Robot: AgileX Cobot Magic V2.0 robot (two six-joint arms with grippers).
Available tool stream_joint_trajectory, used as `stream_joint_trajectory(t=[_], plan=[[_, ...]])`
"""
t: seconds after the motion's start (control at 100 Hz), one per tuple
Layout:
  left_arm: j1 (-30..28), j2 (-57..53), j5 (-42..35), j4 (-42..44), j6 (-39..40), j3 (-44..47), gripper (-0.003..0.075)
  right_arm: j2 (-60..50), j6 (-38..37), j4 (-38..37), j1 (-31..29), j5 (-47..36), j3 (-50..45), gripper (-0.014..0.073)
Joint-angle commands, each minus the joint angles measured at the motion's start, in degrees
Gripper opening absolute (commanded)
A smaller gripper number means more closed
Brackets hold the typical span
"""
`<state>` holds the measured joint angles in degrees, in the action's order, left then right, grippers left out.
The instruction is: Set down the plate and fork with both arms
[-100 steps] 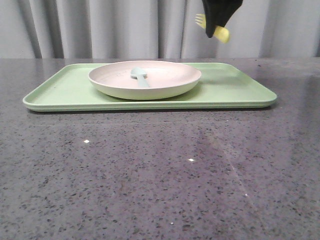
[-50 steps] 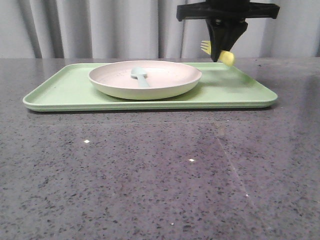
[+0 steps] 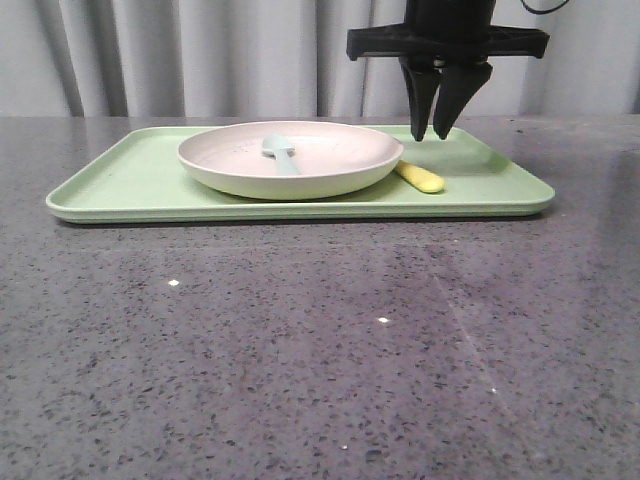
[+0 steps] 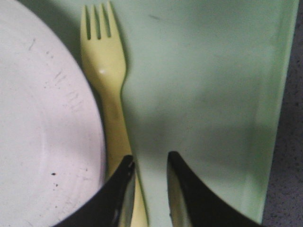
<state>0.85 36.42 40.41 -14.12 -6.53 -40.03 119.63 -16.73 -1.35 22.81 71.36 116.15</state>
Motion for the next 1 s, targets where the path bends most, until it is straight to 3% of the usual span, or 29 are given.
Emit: stream_joint_trajectory(t=[0.0, 0.43, 0.99], plan=[[-0.19, -0.03, -4.19, -1.31, 0.58, -1.63, 0.0156, -3.29, 0.04, -0.33, -0.37, 5.66, 1.2, 0.0206], [-0.19, -0.03, -4.27, -1.35, 0.58, -1.63, 0.0156, -9.89, 0.04, -0.33, -0.37, 4.21, -2.94, 0.0206], [-0.19, -0.03, -4.27, -1.35, 0.58, -1.63, 0.0156, -40.31, -0.01, 0.32, -0.37, -17.93, -37.9, 0.0204]])
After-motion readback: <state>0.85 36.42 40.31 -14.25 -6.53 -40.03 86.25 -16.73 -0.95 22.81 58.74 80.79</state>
